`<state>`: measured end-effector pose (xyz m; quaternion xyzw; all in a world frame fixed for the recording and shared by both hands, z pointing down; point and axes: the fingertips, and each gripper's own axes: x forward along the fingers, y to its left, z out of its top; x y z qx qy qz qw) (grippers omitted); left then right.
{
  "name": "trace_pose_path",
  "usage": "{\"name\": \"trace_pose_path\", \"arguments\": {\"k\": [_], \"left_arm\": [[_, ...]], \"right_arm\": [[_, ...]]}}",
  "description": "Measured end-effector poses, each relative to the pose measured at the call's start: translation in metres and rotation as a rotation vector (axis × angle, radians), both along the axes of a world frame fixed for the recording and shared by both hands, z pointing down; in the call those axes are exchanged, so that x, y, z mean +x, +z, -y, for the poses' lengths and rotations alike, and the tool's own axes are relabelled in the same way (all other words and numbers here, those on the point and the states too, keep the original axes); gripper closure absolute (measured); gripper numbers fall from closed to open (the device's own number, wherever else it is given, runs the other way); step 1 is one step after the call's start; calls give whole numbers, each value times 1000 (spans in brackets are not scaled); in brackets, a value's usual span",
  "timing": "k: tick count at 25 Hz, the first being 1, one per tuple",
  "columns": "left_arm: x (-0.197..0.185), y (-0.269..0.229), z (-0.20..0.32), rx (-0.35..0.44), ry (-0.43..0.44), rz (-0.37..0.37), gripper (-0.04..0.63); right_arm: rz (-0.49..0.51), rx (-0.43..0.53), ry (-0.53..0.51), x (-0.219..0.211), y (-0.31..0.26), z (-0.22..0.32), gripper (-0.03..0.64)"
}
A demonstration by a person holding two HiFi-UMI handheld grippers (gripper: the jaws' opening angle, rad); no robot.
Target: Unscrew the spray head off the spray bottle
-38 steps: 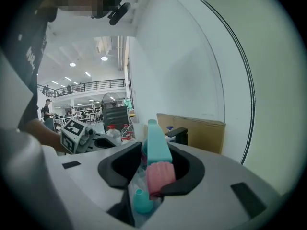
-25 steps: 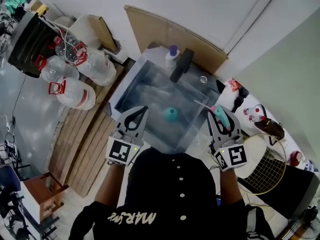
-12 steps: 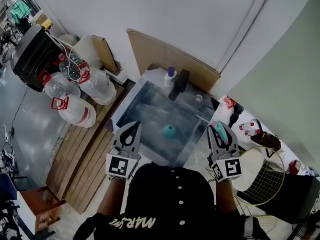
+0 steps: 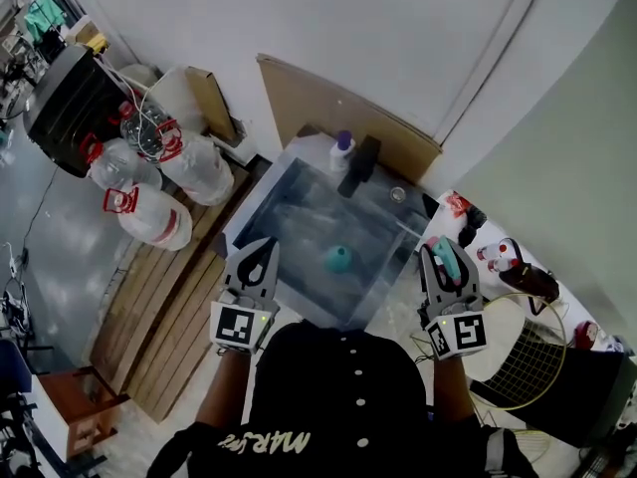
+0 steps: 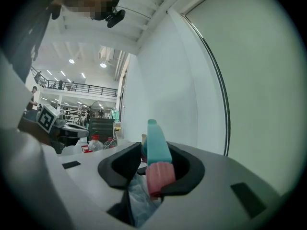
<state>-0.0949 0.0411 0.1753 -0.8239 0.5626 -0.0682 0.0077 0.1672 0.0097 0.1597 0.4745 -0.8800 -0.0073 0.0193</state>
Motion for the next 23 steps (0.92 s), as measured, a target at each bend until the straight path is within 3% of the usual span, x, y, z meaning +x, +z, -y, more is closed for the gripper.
{"name": "trace_pose_path", "arguments": {"k": [23], "left_arm": [[5, -6, 6, 14, 17, 14, 572]], "right_arm": [[9, 3, -16, -9, 0, 6, 469]]}}
